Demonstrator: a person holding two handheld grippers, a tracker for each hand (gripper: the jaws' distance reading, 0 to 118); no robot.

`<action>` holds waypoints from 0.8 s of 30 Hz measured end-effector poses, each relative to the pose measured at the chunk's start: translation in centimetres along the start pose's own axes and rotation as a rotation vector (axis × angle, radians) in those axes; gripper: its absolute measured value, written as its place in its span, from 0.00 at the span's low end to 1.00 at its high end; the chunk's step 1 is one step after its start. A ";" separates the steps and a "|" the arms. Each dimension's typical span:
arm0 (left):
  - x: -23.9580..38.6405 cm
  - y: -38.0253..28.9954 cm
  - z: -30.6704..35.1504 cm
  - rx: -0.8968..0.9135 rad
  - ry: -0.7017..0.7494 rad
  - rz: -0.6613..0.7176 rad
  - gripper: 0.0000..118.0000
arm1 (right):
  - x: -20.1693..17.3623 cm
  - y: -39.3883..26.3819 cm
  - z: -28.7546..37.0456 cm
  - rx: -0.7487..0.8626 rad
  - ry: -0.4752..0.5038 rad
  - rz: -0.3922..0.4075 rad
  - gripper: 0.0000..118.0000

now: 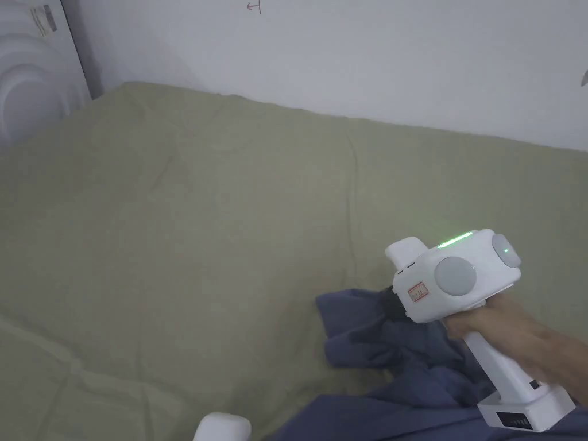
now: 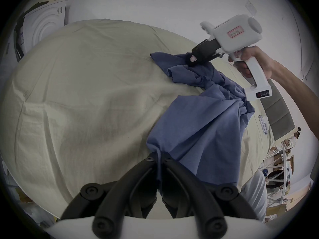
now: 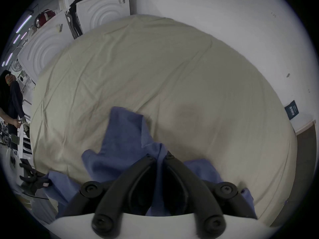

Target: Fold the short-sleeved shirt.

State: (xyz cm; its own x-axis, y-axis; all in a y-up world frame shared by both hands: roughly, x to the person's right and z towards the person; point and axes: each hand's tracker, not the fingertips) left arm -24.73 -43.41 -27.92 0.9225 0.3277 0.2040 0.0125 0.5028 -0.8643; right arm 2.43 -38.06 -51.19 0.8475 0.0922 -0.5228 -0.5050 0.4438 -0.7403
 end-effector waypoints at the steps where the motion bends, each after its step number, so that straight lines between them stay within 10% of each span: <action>1: 0.2 0.2 0.1 -0.001 0.011 -0.004 0.02 | 0.2 -0.2 1.2 0.011 -0.003 -0.009 0.05; 24: 8.8 11.3 9.6 0.318 0.293 -0.210 0.01 | 8.0 -12.4 37.9 0.484 -0.378 -0.261 0.05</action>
State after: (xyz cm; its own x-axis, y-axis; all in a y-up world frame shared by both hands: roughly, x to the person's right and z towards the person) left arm -20.13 -27.11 -31.49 0.9831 -0.0236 0.1817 0.1341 0.7687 -0.6255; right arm 21.68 -8.99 -30.20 0.9755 0.1945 -0.1026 -0.2195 0.8359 -0.5030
